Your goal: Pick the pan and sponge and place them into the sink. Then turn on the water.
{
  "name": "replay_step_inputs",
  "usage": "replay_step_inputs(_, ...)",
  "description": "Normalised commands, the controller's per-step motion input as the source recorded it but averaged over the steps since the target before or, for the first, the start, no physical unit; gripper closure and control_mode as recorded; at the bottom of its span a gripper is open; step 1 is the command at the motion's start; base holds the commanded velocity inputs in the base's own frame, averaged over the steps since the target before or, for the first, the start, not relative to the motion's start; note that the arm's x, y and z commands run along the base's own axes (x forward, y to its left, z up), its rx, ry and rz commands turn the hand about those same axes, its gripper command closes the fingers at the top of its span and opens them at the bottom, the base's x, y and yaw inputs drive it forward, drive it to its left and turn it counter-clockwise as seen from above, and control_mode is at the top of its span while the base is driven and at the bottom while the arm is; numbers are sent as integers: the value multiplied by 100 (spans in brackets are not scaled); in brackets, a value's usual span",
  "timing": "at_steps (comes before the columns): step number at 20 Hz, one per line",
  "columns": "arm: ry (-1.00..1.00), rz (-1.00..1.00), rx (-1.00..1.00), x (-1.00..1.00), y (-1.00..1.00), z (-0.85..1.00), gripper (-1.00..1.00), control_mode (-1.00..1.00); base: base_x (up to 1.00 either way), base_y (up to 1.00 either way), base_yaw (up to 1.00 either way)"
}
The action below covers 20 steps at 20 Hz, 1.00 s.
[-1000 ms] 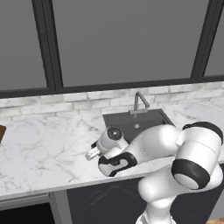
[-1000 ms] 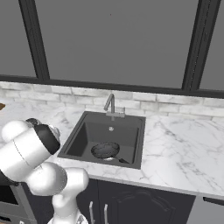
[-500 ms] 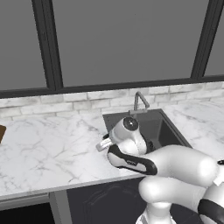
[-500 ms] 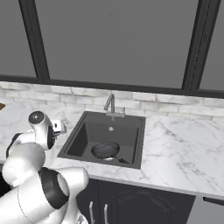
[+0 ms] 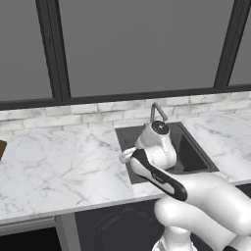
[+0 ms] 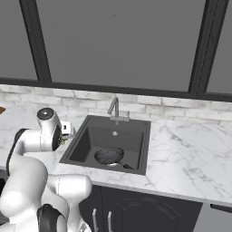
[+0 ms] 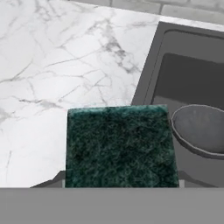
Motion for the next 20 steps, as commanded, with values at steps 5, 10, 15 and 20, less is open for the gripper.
replay_step_inputs(5,17,-6,0,-4,-43,19,100,-100,0,0,0)
replay_step_inputs(10,19,-4,-1,0,-45,9,100,-100,0,0,0)
replay_step_inputs(15,14,-4,-1,-1,-32,-4,100,-100,0,0,0)
replay_step_inputs(20,9,-3,-3,-7,-26,-17,100,-100,0,0,0)
